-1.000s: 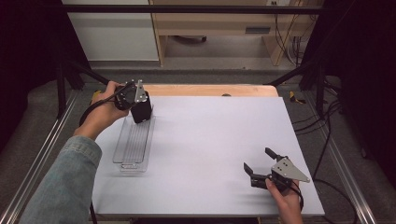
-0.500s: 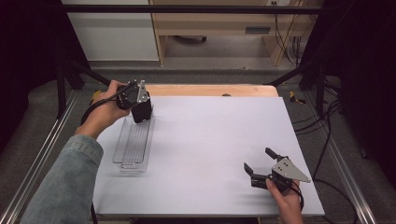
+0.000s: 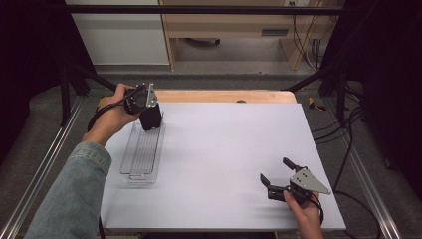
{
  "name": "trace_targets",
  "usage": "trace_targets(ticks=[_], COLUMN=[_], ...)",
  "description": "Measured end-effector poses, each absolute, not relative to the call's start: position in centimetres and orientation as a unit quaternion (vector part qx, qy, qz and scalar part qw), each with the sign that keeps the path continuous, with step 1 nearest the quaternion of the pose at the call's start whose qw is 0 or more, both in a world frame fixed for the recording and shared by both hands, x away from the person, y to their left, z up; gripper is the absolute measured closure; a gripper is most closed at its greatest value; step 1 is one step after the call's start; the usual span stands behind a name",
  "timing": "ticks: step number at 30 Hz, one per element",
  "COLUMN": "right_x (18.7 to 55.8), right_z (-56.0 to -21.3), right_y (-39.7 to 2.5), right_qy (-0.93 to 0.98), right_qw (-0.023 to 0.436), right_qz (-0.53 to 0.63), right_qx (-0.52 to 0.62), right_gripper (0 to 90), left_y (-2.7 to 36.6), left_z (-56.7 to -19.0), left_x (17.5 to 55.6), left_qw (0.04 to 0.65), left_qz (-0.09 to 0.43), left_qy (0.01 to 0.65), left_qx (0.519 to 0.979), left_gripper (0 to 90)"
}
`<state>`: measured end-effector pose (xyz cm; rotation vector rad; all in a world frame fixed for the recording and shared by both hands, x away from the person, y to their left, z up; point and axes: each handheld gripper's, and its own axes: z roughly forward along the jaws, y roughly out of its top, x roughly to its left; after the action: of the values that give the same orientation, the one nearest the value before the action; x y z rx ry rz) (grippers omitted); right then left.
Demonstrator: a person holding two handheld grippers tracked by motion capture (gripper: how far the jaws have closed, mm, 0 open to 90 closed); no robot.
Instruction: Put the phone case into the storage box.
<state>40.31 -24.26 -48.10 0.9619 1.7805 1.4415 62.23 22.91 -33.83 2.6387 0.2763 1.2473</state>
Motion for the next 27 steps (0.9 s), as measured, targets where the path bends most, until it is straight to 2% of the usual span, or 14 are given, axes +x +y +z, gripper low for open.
trace_targets(ticks=[2,3,5,11,18,27], right_x=[40.31,40.31,40.31,40.28,40.28,40.27], right_z=[-48.10,-48.10,-48.09,-48.07,-48.06,-48.05], right_y=[-24.25,-24.23,-24.23,-24.15,-24.14,-24.15], right_qy=[0.679,0.679,0.679,0.679,0.679,0.679], right_qw=[0.323,0.322,0.322,0.322,0.321,0.322], right_qz=[0.549,0.549,0.549,0.550,0.550,0.550], right_qx=[0.366,0.366,0.366,0.365,0.365,0.365], right_gripper=[4.0,4.0,4.0,4.0,4.0,4.0], left_y=[22.92,22.95,22.98,23.17,23.38,23.49], left_z=[-33.80,-33.60,-33.45,-33.00,-33.20,-33.42], left_x=[62.27,62.30,62.28,61.98,61.74,61.60], left_qw=[0.107,0.116,0.122,0.142,0.150,0.151], left_qz=[0.427,0.439,0.445,0.461,0.457,0.454], left_qy=[0.100,0.116,0.122,0.162,0.181,0.184], left_qx=[0.892,0.883,0.879,0.861,0.858,0.858], left_gripper=[72.3,62.8,56.9,43.9,38.4,36.4])
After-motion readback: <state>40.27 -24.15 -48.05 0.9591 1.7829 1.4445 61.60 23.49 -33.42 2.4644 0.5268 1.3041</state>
